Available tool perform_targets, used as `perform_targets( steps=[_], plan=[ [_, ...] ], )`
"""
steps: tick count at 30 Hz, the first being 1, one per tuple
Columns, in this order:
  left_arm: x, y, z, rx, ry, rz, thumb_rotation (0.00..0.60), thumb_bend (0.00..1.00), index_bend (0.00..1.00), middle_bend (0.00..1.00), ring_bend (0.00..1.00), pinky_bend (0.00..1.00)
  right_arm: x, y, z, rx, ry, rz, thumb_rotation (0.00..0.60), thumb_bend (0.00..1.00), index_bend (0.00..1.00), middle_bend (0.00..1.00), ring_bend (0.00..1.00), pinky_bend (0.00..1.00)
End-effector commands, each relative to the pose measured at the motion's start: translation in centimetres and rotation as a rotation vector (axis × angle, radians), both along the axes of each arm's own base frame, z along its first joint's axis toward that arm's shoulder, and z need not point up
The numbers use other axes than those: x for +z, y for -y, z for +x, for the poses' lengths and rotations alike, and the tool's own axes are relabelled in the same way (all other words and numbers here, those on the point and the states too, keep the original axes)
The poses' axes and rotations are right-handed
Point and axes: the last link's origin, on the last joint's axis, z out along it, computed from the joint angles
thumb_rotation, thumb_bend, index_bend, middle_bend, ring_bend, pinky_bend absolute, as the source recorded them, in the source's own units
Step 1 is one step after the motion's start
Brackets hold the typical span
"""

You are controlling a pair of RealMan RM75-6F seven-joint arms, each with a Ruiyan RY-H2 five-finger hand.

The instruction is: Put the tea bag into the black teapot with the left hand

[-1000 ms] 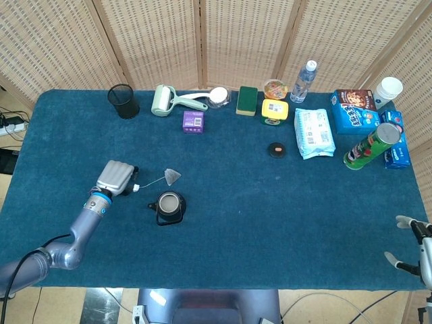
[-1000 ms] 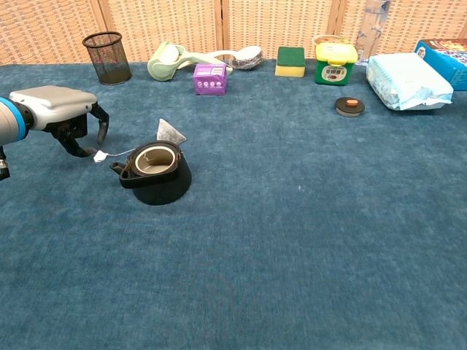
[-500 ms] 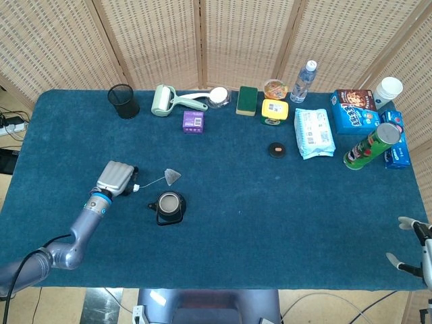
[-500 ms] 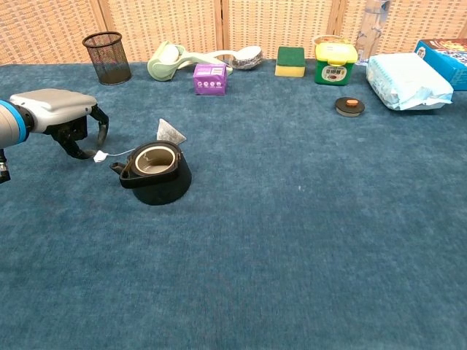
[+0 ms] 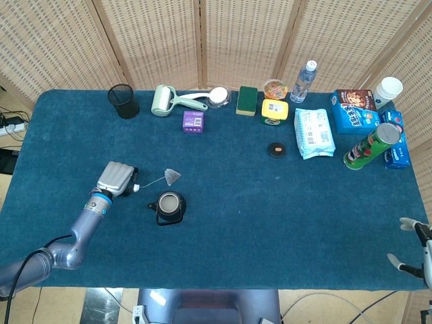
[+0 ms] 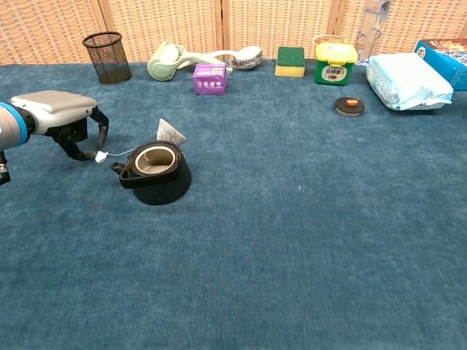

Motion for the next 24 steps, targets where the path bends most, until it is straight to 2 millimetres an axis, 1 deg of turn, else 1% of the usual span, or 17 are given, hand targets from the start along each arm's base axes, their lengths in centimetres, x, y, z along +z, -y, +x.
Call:
perform_targets(
  steps=[1, 12, 24],
  plan=[
    [0.0, 0.0, 0.0, -0.001, 0.0, 0.001, 0.6, 0.38, 0.51, 0.98, 0.95, 0.92, 0.0, 0.0, 0.0, 0.0, 0.001, -0.001, 0.6, 0.1, 0.26, 0.36, 0.3, 0.38],
    [0.3, 0.1, -0.1, 0.002, -0.01, 0.005, 0.6, 0.38, 0.51, 0.98, 0.95, 0.92, 0.0, -0.1, -0.1, 0.0, 0.005, -0.002, 0.6, 0.1, 0.26, 0.36, 0.3, 0.38],
    [-0.8, 0.1, 0.7, -0.014, -0.009, -0.017, 0.6, 0.38, 0.51, 0.98, 0.95, 0.92, 0.2, -0.5, -0.5, -0.012, 0.007, -0.011, 0.6, 0.1, 0.26, 0.36, 0.3, 0.38]
  ],
)
